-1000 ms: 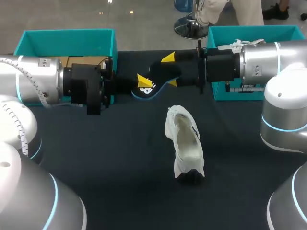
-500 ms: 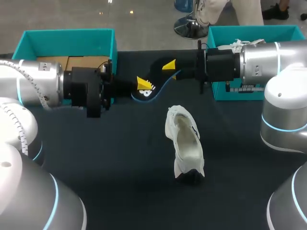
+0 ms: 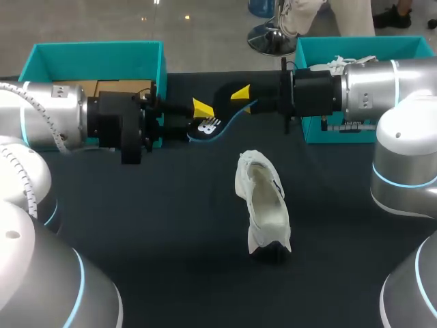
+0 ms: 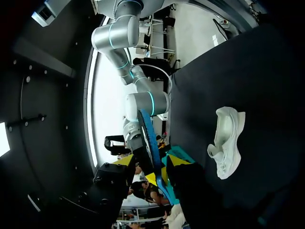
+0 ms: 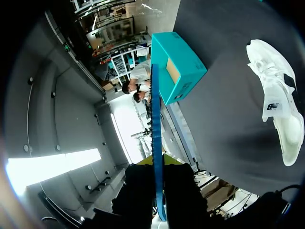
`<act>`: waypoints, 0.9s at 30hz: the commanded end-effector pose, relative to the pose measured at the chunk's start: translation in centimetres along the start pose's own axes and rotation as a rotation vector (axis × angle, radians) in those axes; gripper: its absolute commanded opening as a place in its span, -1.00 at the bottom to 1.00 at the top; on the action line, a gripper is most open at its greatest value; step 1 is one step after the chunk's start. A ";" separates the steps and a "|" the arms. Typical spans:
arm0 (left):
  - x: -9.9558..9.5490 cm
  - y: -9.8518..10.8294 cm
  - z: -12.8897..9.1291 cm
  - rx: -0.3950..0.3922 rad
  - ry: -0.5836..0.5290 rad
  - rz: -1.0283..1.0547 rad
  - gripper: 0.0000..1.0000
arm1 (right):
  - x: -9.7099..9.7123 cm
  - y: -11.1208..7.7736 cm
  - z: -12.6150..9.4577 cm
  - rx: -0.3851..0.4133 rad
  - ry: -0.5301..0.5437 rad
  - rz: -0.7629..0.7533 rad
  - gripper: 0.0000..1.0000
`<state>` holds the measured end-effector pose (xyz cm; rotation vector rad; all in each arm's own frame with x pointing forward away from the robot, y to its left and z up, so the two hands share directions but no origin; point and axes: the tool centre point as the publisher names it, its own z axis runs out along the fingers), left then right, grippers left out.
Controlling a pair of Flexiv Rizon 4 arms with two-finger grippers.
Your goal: Take the shoe out of the shoebox, open the shoe tongue, remove and reinsert the insole, then place the shoe into the shoebox
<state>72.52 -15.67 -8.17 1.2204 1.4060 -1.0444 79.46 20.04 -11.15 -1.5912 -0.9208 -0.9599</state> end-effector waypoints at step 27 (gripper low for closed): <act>-5.0 5.1 -8.0 0.798 0.733 0.447 1.00 | 0.0 0.0 0.2 -0.003 -0.003 0.001 -1.00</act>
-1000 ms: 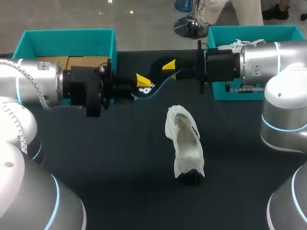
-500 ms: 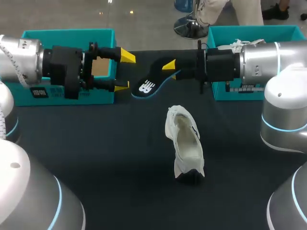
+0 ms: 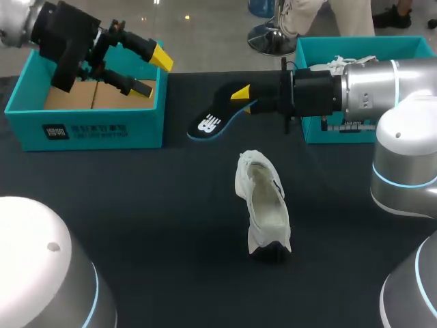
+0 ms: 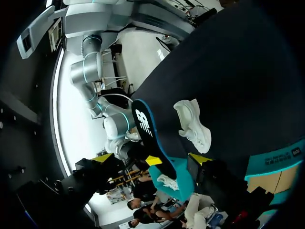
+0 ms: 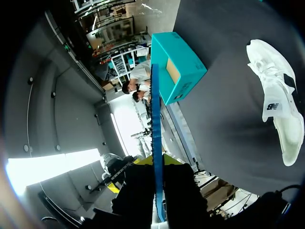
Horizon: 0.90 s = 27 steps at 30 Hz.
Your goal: Take the shoe out of the shoebox, open the shoe tongue, remove and reinsert the insole, then place the shoe into the shoebox
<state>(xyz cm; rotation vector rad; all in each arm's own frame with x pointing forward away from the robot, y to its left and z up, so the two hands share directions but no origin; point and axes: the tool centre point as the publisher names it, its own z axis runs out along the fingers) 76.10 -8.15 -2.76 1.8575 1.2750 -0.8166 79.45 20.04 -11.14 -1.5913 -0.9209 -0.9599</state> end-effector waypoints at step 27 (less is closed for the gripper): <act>1.2 2.7 0.6 0.390 0.546 -0.132 1.00 | 0.0 0.0 0.2 -0.002 -0.003 0.001 -1.00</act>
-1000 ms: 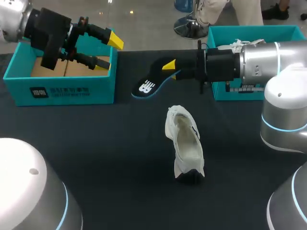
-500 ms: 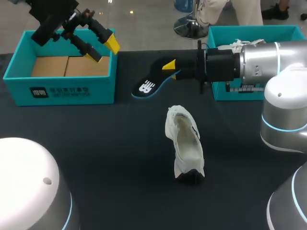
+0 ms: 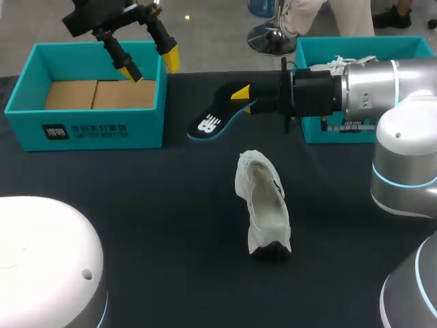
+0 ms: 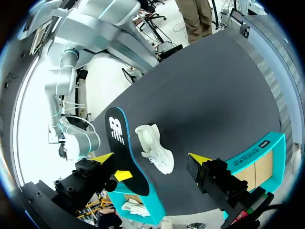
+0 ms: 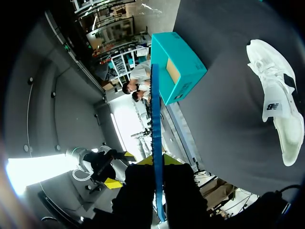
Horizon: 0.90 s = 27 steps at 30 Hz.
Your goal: Take the shoe out of the shoebox, open the shoe tongue, remove and reinsert the insole, then place the shoe into the shoebox
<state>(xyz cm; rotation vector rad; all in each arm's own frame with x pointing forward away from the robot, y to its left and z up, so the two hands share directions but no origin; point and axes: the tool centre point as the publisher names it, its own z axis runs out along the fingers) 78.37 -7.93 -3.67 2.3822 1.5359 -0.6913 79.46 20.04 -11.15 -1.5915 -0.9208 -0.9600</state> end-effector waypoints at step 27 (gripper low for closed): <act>-3.8 10.0 2.9 -0.056 0.250 -0.243 1.00 | 0.0 0.0 0.2 -0.002 -0.003 0.001 -1.00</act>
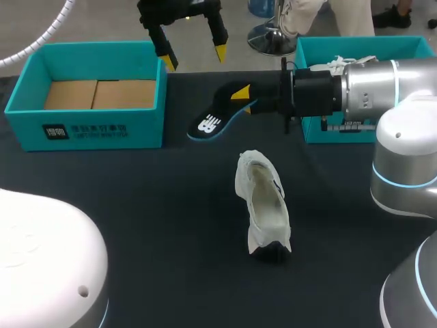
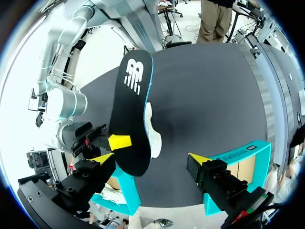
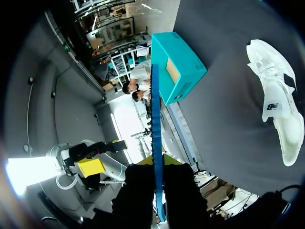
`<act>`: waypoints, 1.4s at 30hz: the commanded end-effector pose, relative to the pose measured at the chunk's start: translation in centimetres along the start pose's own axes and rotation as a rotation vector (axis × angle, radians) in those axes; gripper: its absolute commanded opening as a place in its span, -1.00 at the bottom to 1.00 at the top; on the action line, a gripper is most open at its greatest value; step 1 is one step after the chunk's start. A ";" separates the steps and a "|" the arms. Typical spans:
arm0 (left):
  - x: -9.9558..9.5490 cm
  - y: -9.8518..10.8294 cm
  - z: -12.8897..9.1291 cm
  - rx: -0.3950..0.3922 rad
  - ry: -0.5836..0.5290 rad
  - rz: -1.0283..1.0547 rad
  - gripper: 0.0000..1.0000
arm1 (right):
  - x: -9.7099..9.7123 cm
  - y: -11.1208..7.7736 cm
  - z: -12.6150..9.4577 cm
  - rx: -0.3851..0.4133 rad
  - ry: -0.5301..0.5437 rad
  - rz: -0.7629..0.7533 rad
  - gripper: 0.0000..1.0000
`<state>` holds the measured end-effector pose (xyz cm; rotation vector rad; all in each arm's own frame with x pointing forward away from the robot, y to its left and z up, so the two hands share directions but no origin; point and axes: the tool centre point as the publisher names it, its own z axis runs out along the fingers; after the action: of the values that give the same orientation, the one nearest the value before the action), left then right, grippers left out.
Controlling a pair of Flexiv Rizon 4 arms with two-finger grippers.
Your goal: Take the shoe out of the shoebox, open the shoe tongue, remove and reinsert the insole, then place the shoe into the shoebox
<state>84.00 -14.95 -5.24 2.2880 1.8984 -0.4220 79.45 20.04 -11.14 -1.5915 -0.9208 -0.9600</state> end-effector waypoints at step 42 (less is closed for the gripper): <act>-1.8 1.6 0.7 0.048 0.062 -0.017 1.00 | -2.1 -1.1 -1.2 0.070 -0.022 -0.149 -1.00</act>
<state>85.21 -17.25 -5.51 2.3426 1.9583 -0.4106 77.45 18.80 -12.44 -1.4895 -1.0885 -1.0048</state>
